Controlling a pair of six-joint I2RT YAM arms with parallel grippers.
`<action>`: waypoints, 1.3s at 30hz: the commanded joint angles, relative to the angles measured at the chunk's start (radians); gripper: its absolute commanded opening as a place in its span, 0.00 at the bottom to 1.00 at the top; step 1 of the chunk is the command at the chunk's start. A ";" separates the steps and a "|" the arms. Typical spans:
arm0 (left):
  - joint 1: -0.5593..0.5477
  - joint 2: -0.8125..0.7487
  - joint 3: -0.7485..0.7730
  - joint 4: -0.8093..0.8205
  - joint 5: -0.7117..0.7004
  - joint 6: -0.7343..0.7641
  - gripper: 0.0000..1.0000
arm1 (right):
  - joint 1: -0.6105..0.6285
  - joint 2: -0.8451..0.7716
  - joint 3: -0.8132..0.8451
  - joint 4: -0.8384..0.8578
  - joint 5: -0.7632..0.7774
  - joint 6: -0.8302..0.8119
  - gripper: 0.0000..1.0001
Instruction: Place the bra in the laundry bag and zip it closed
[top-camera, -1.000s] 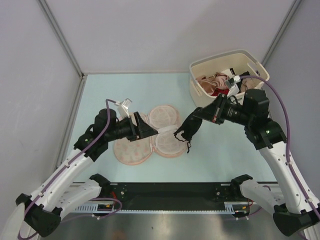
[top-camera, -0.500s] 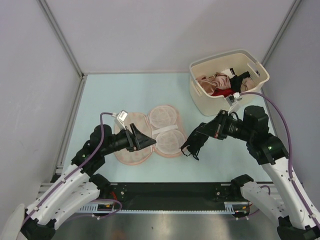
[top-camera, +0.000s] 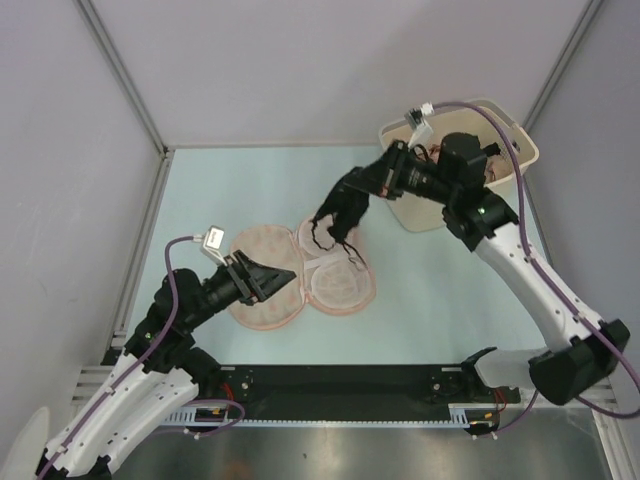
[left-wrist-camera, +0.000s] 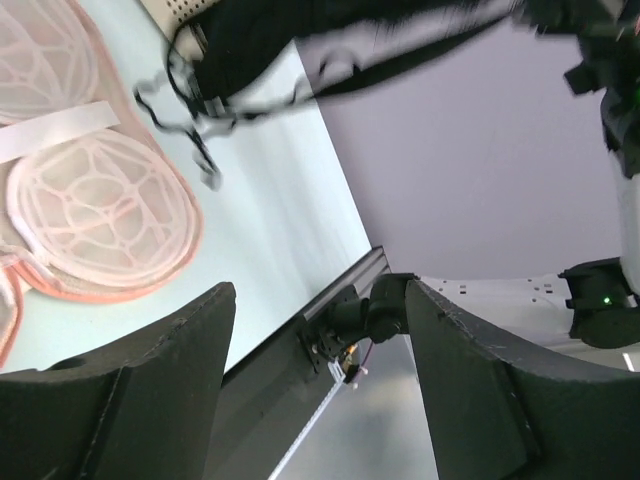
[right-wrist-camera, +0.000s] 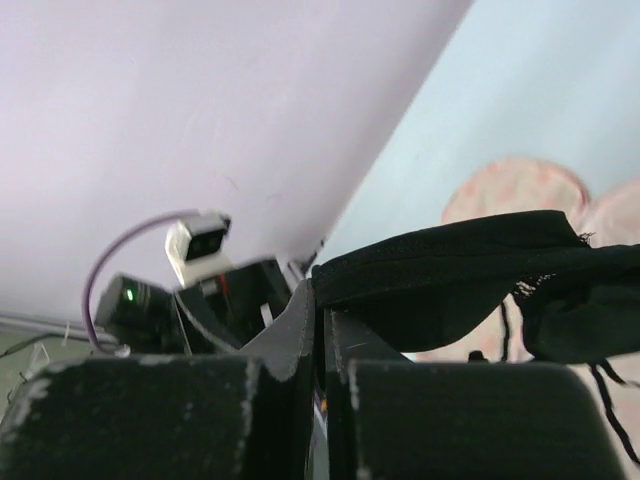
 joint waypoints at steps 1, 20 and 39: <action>-0.006 -0.008 0.011 -0.036 -0.080 0.006 0.75 | 0.000 0.127 0.175 0.195 0.003 -0.002 0.00; -0.004 0.033 0.034 -0.152 -0.138 0.076 0.77 | 0.076 0.197 -0.746 0.817 -0.055 0.213 0.00; 0.134 0.879 0.278 0.003 -0.289 0.188 0.83 | 0.043 0.238 -0.823 0.728 -0.115 0.027 0.00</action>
